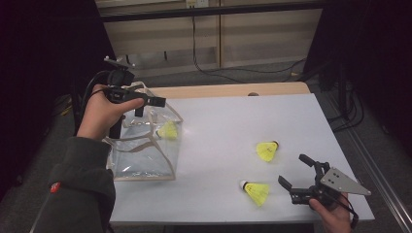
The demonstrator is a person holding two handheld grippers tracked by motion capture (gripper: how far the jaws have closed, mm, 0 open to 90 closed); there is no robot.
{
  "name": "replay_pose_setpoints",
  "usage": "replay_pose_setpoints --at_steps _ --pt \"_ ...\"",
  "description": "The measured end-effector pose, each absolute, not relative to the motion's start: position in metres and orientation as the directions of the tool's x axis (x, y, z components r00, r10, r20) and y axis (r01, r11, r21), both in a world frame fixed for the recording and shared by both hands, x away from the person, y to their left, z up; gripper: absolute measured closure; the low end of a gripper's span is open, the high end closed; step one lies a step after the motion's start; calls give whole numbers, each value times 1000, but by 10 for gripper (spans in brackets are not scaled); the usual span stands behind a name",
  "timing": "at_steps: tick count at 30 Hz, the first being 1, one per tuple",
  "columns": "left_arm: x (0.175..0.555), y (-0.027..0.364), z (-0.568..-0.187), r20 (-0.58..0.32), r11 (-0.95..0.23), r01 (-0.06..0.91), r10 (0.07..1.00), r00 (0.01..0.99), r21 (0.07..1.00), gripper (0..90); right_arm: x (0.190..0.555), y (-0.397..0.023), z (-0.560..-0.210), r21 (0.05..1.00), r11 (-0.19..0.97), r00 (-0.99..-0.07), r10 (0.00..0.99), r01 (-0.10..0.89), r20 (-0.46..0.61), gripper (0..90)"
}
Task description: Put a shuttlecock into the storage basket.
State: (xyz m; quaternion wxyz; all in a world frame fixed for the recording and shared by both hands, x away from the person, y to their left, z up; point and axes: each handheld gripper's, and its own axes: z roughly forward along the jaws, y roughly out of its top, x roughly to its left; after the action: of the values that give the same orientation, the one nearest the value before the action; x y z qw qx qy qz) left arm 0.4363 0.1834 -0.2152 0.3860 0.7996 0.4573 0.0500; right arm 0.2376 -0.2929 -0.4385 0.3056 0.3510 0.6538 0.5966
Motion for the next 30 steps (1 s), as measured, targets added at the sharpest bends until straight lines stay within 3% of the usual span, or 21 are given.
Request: replay_pose_setpoints --at_steps 30 --pt "416 127 -236 -305 -400 632 627 717 663 114 238 -293 -438 994 42 -568 823 97 21 9"
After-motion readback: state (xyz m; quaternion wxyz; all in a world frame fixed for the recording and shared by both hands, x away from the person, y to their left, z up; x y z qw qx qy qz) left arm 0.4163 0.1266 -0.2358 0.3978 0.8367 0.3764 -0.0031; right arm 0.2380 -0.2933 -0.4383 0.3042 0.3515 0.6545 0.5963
